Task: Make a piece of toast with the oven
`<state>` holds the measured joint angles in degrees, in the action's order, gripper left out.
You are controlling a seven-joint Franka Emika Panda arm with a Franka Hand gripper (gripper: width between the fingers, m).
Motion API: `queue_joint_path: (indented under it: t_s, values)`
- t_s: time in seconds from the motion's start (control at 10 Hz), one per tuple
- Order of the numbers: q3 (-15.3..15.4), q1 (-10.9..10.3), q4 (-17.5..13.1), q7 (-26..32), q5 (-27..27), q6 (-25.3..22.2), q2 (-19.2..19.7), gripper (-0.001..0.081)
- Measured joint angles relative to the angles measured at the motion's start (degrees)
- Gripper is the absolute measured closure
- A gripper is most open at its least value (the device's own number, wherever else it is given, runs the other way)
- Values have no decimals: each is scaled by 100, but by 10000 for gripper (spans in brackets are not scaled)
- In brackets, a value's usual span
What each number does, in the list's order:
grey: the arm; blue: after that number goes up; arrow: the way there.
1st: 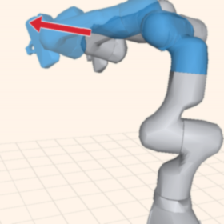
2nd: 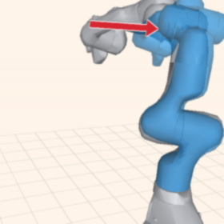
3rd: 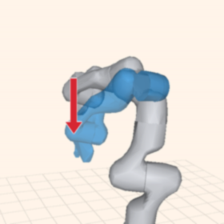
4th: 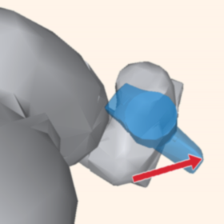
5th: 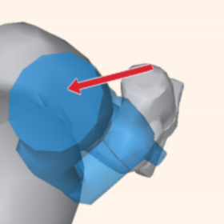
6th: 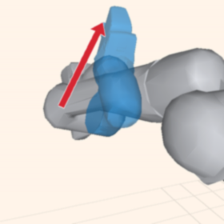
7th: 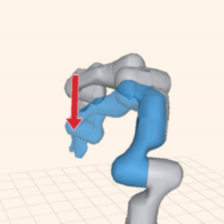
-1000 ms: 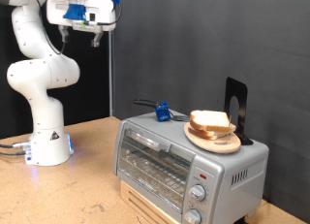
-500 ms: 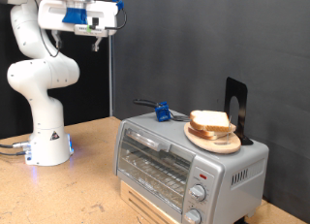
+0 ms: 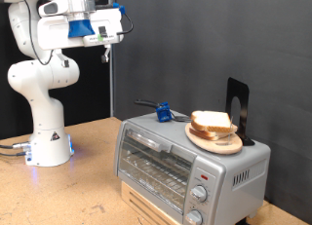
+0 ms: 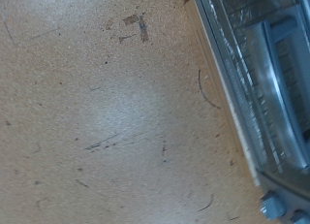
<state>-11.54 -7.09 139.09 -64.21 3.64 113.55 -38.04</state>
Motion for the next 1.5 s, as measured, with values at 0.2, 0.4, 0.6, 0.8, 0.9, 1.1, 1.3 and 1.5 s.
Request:
queue_joint_path:
  t_s: [0.2,0.4,0.6,0.8,0.9,1.1,1.3,1.5]
  values:
    - [-387,-204,113,1148,-302,376,14,-3]
    - [-838,-558,112,2231,-653,860,350,-3]
    - [-905,-725,35,2364,-772,1441,897,-3]
    - [-867,-917,-126,2365,-925,1761,1386,-3]
    - [-846,-1022,-177,2365,-1003,1803,1549,-3]
    - [-758,-1143,-195,2276,-1109,1820,1671,-3]
    - [-724,-1140,-190,2225,-1108,1831,1670,-3]
    - [-854,-1148,-194,2801,-1298,1488,1662,-3]
